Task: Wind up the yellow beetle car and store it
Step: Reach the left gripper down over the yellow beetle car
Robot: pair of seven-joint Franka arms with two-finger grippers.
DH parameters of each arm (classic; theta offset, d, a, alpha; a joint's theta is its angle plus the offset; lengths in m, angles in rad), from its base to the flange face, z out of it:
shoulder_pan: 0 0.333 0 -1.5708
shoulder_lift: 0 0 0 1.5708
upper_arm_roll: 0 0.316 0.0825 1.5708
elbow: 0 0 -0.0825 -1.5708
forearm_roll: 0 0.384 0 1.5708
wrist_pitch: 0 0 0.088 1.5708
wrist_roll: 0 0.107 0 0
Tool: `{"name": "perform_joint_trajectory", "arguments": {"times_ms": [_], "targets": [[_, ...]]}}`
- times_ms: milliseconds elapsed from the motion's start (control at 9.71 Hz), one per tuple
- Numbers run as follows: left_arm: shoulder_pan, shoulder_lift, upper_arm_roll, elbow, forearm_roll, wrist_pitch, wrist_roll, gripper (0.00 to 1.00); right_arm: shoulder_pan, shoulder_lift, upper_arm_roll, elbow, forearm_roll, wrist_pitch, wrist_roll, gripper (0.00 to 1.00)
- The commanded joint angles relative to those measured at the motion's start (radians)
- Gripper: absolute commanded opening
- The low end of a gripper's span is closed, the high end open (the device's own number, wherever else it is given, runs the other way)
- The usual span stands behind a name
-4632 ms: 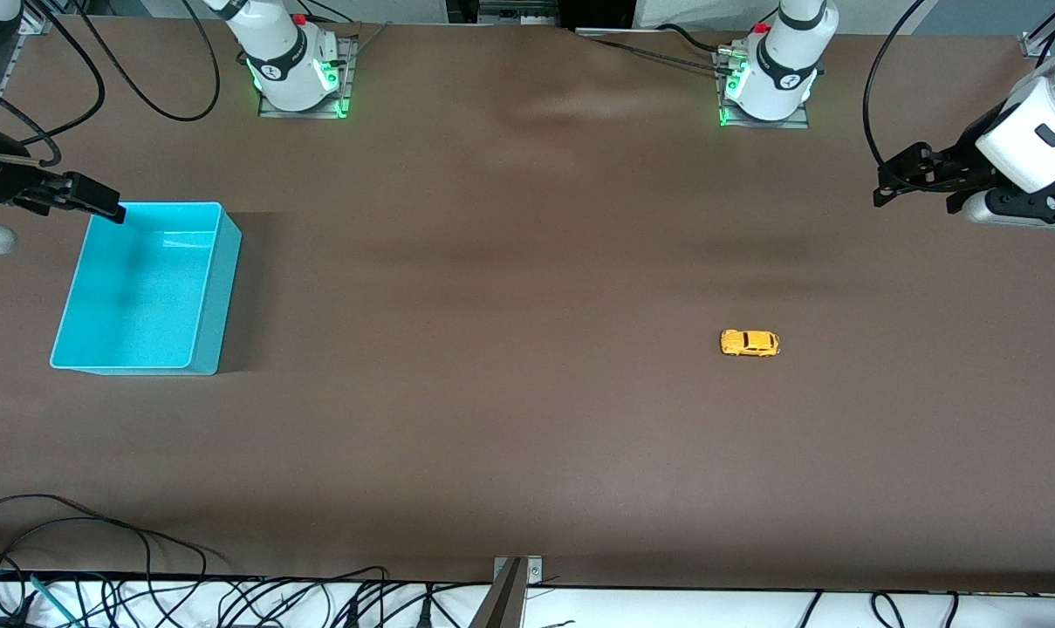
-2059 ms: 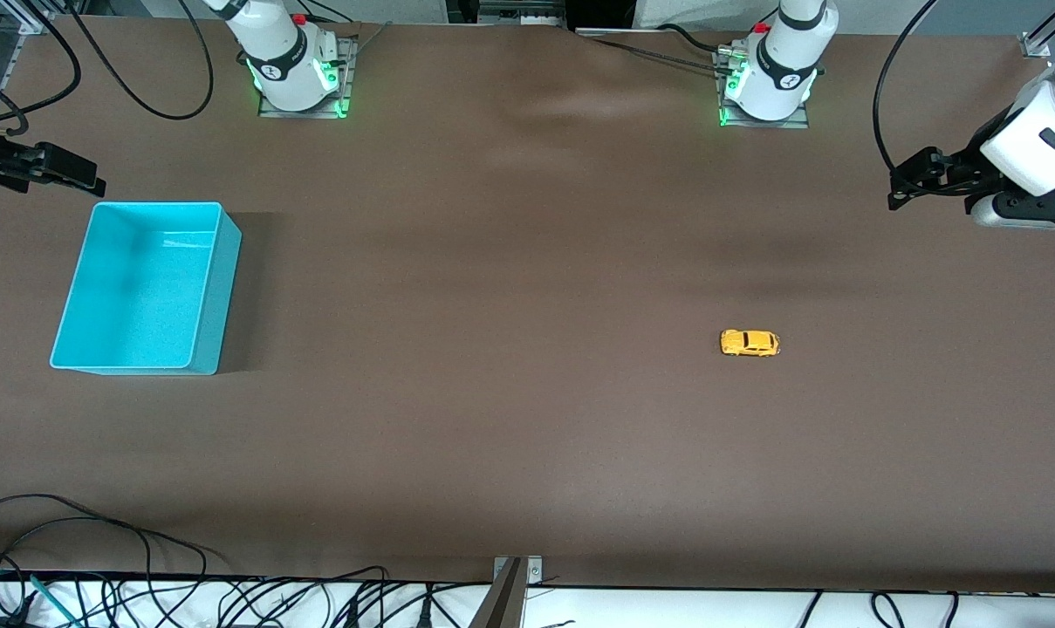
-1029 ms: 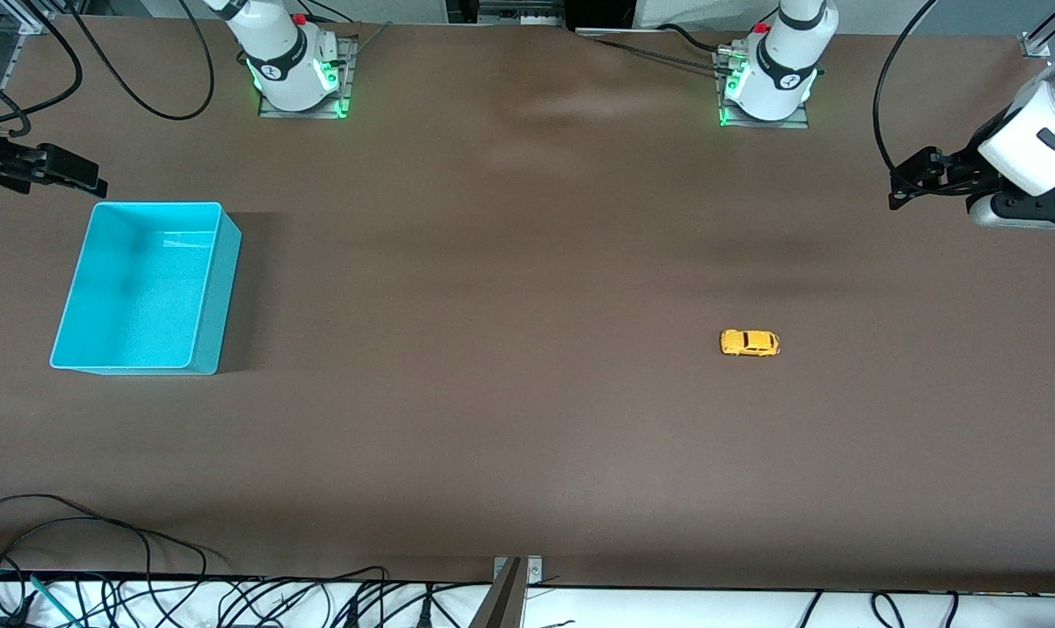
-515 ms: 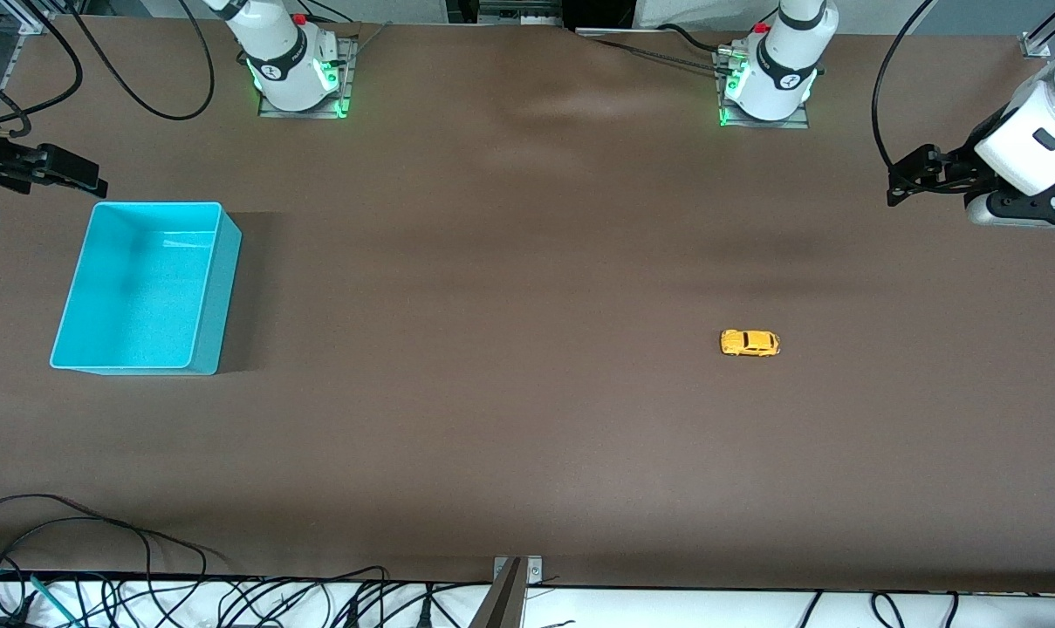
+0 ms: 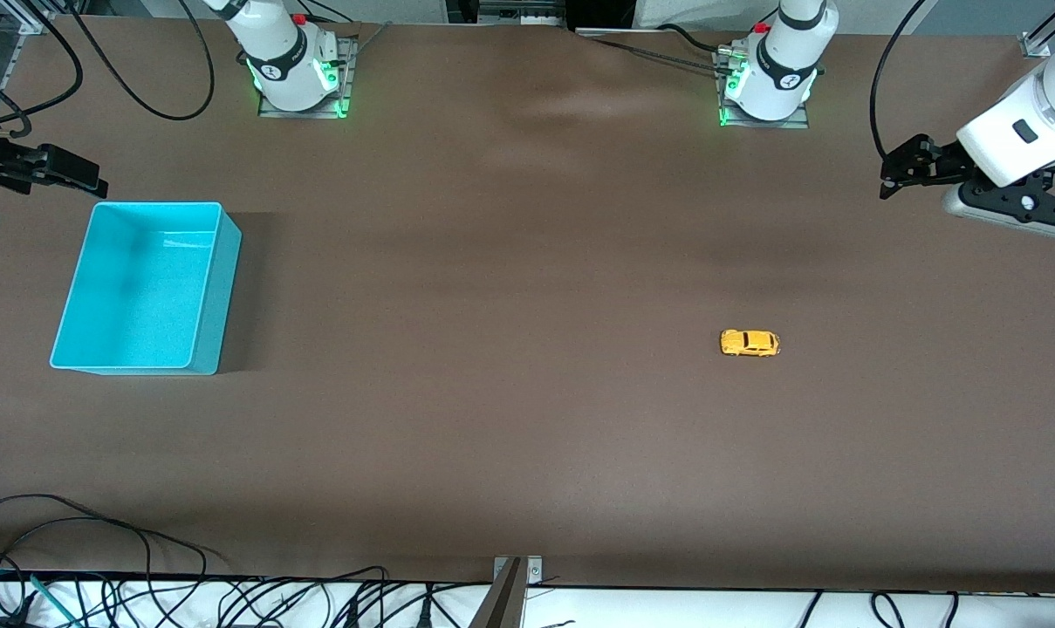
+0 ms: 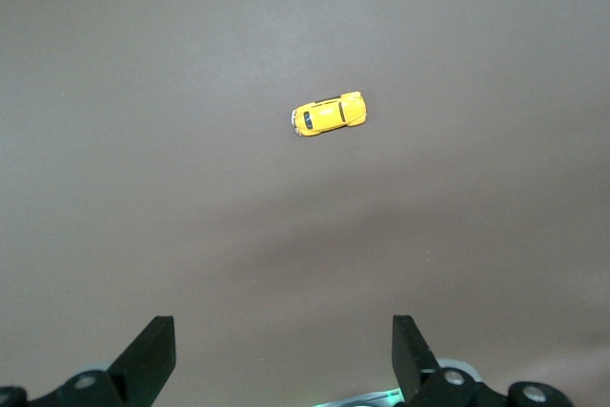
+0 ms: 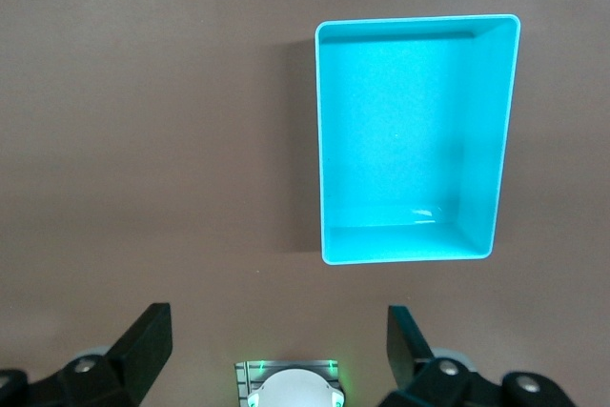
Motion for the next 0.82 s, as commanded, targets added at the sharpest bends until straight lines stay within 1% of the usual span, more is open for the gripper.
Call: {"name": "perform_joint_trajectory", "arguments": {"times_ms": [0,103,309,412,515,721], "targets": [[-0.004,0.071,-0.003,0.027,-0.002,-0.019,0.193,1.0,-0.001,-0.002,0.001,0.007,0.005,-0.008,-0.011,1.0],[-0.018,0.099,-0.004,0.024,-0.002,-0.01,0.253,1.0,-0.001,-0.002,0.001,0.007,0.005,-0.008,-0.011,1.0],[-0.021,0.153,-0.009,0.008,-0.004,0.061,0.429,1.0,-0.001,-0.002,0.001,0.007,0.005,-0.008,-0.011,1.0],[-0.023,0.197,-0.011,0.008,-0.004,0.085,0.503,1.0,-0.001,-0.002,0.002,0.007,0.005,-0.008,-0.011,1.0],[-0.023,0.234,-0.026,0.002,-0.004,0.132,0.578,1.0,-0.001,-0.002,0.001,0.007,0.005,-0.008,-0.011,1.0],[-0.021,0.292,-0.029,-0.012,-0.001,0.201,0.698,1.0,-0.001,-0.002,0.002,0.007,0.005,-0.008,-0.011,1.0]]}}
